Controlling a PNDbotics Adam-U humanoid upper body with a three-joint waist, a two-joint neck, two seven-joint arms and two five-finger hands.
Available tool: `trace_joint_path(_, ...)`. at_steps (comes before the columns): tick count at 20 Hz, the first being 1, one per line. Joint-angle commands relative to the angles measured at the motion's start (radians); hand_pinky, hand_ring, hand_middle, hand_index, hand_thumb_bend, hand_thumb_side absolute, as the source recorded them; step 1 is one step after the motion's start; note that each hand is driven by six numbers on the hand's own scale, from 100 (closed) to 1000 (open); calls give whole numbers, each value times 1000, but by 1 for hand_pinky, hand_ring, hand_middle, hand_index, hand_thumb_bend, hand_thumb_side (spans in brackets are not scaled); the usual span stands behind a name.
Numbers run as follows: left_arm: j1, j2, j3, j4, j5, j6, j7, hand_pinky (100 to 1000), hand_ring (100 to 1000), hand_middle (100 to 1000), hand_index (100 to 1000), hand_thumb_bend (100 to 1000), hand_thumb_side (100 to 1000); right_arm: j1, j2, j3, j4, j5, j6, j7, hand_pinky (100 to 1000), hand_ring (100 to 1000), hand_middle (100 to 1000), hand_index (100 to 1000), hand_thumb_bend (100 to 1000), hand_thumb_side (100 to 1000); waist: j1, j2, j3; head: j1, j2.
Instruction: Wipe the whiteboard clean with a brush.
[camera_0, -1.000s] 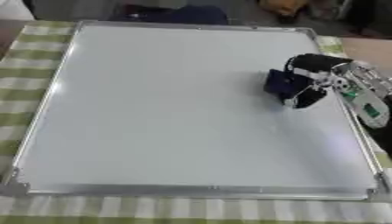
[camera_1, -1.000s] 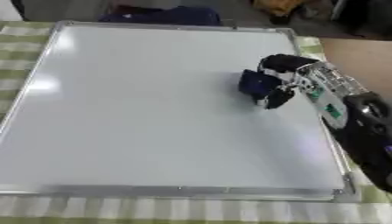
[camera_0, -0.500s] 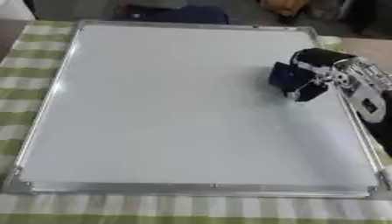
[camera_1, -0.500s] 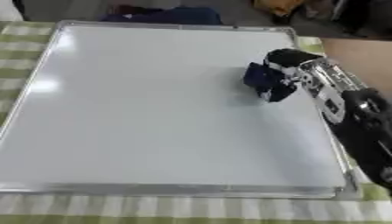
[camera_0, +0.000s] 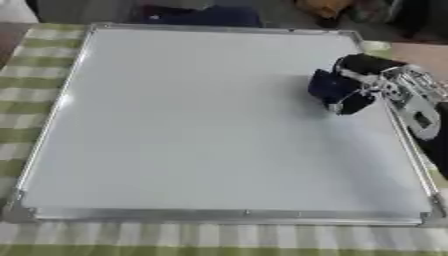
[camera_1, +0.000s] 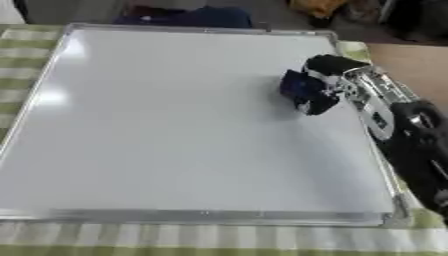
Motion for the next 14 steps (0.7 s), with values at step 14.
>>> trace_joint_path(14,-10,26,1,-19,0,-3,-3,636,824,808,622,192,1000,3,-11,7,37,85,61,-67,549,636,260,319,100,141,5,-9,0,2,-18)
